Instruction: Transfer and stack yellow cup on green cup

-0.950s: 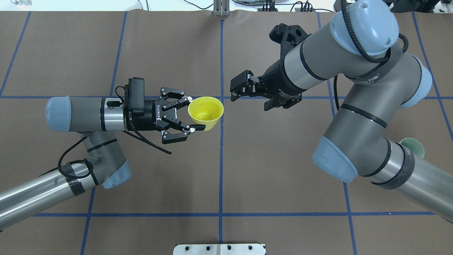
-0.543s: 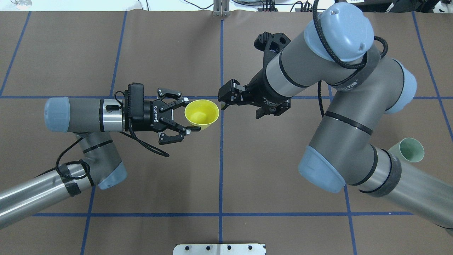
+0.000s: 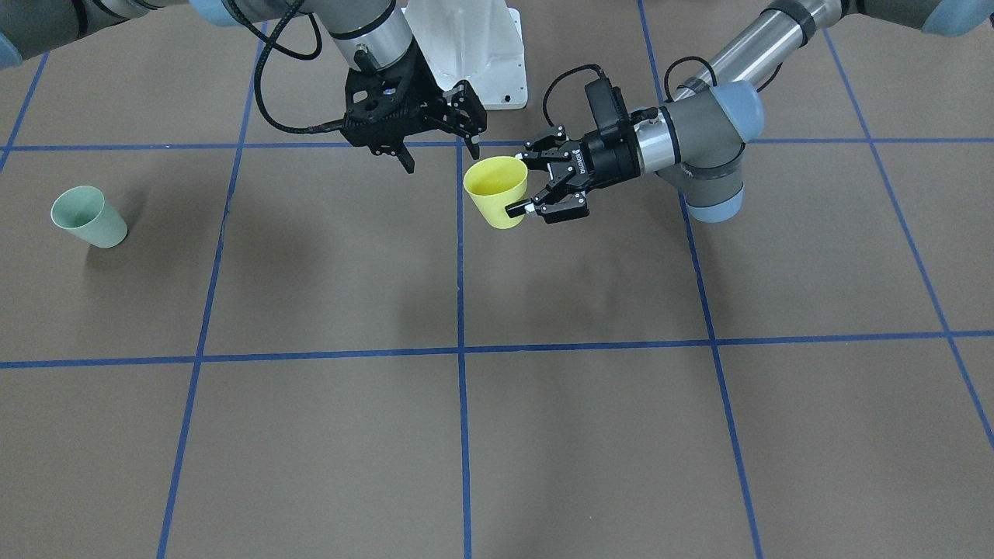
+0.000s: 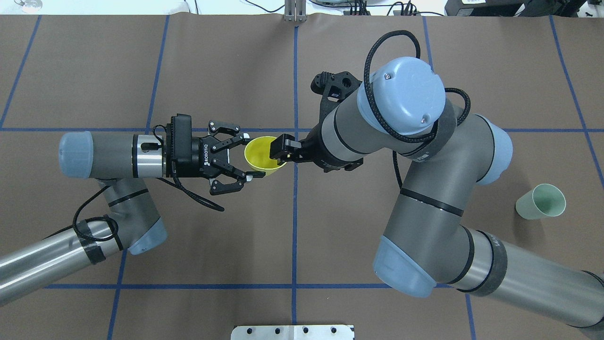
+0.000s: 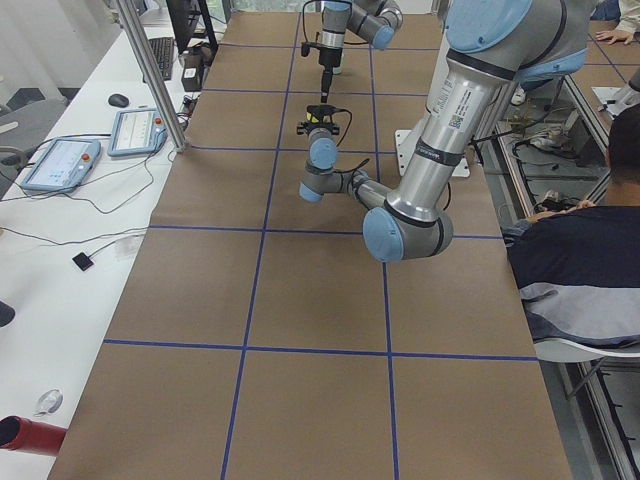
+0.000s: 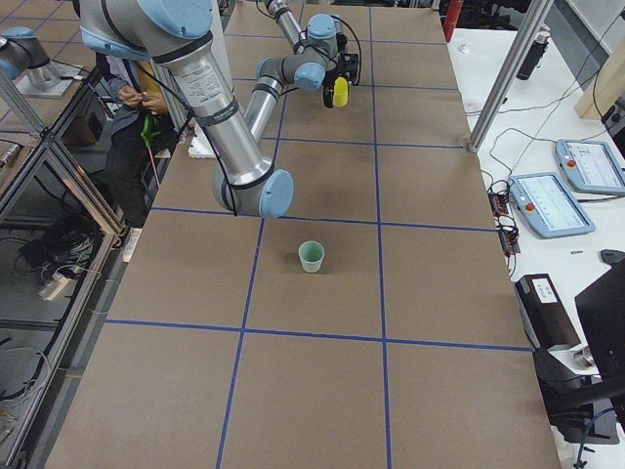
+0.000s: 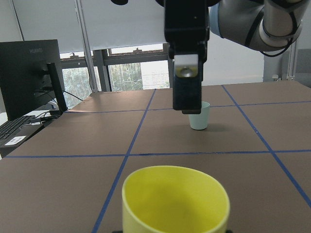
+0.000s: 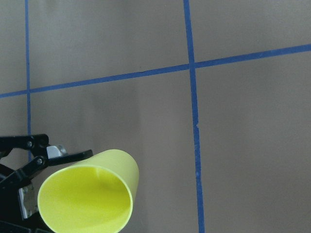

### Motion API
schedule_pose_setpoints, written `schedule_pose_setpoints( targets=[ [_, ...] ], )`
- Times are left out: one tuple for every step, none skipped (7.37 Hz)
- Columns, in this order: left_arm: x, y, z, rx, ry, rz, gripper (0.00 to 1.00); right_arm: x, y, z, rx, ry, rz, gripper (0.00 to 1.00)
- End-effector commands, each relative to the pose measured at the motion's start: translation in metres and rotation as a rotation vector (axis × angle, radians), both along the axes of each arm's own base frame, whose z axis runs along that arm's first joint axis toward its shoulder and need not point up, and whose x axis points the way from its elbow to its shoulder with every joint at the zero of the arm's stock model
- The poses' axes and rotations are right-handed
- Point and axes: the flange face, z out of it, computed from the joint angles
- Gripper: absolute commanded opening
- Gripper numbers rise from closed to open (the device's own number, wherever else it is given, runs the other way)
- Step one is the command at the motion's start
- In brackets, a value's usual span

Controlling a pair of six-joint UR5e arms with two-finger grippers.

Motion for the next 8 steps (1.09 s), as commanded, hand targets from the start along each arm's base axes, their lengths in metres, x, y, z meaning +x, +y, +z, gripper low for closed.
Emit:
schedule_pose_setpoints(
  targets=[
    [0.001, 0.0, 0.001, -0.005, -0.005, 0.002, 0.15, -0.01, 0.004, 0.002, 0.017, 0.018, 0.022, 1.0],
    [0.001, 0.001, 0.001, -0.003, -0.005, 0.003, 0.15, -0.015, 0.005, 0.003, 0.015, 0.022, 0.017, 1.0],
    [0.001, 0.002, 0.0, -0.002, -0.003, 0.004, 0.16, -0.019, 0.004, 0.001, 0.014, 0.025, 0.016, 1.0],
    [0.001, 0.002, -0.001, -0.004, 0.0, 0.006, 0.17, -0.026, 0.0, 0.0, 0.011, 0.032, 0.017, 1.0],
    [0.001, 0.002, -0.002, -0.007, 0.002, 0.008, 0.18, -0.026, 0.0, -0.001, 0.012, 0.031, 0.018, 0.99],
    [0.001, 0.002, -0.002, -0.007, 0.002, 0.009, 0.18, -0.026, -0.001, -0.002, 0.016, 0.031, 0.025, 0.99],
    [0.001, 0.003, -0.003, -0.007, 0.003, 0.013, 0.18, -0.027, -0.002, -0.001, 0.016, 0.037, 0.029, 0.98],
    [0.001, 0.004, -0.003, -0.006, 0.006, 0.014, 0.18, -0.029, -0.003, 0.0, 0.015, 0.04, 0.03, 0.96]
  ],
)
